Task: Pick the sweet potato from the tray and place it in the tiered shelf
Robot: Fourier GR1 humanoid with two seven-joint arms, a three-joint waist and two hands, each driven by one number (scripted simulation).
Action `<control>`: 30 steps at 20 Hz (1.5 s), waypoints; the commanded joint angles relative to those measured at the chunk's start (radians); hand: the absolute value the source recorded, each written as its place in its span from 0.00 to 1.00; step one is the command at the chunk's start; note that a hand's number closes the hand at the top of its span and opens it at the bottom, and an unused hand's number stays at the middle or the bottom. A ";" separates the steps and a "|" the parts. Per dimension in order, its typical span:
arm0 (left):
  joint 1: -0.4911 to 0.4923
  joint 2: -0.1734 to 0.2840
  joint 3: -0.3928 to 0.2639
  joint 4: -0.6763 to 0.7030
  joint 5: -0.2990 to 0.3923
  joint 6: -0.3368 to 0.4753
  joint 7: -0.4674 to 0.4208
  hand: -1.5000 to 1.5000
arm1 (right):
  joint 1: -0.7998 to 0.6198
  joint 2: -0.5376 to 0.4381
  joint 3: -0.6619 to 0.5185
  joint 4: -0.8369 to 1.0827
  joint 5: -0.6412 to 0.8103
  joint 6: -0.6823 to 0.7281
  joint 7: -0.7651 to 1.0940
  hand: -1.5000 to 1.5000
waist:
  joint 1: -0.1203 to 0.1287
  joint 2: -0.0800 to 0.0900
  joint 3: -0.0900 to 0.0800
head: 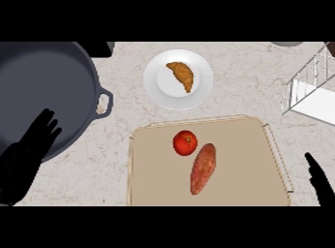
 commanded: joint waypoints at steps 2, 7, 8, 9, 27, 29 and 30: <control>-0.013 -0.029 -0.039 0.160 -0.015 -0.004 0.032 0.50 | -0.136 0.056 0.056 0.034 0.096 0.074 0.258 0.00 | 0.012 0.025 -0.026; -0.012 -0.041 -0.036 0.170 -0.018 -0.003 0.035 0.50 | -0.208 0.145 0.132 0.095 0.187 0.143 0.354 0.00 | 0.004 0.016 -0.025; -0.029 -0.036 -0.038 0.167 -0.030 0.003 0.046 0.50 | -0.249 0.150 0.118 0.118 0.185 0.178 0.377 0.00 | 0.007 0.021 -0.025; -0.004 -0.048 -0.043 0.181 -0.030 -0.006 0.016 0.50 | -0.237 0.166 0.124 0.138 0.191 0.182 0.386 0.00 | 0.003 0.020 -0.026; -0.006 -0.078 -0.016 0.202 -0.052 -0.001 0.026 0.50 | -0.334 0.478 0.129 0.404 0.478 0.285 0.443 0.00 | -0.030 0.012 -0.021; -0.015 -0.077 -0.006 0.194 -0.042 -0.003 0.044 0.50 | -0.339 0.479 0.129 0.434 0.489 0.267 0.452 0.00 | -0.030 0.011 -0.020; -0.013 -0.073 -0.009 0.195 -0.058 -0.008 0.024 0.50 | -0.398 0.480 0.105 0.493 0.496 0.247 0.451 0.00 | -0.016 0.015 -0.020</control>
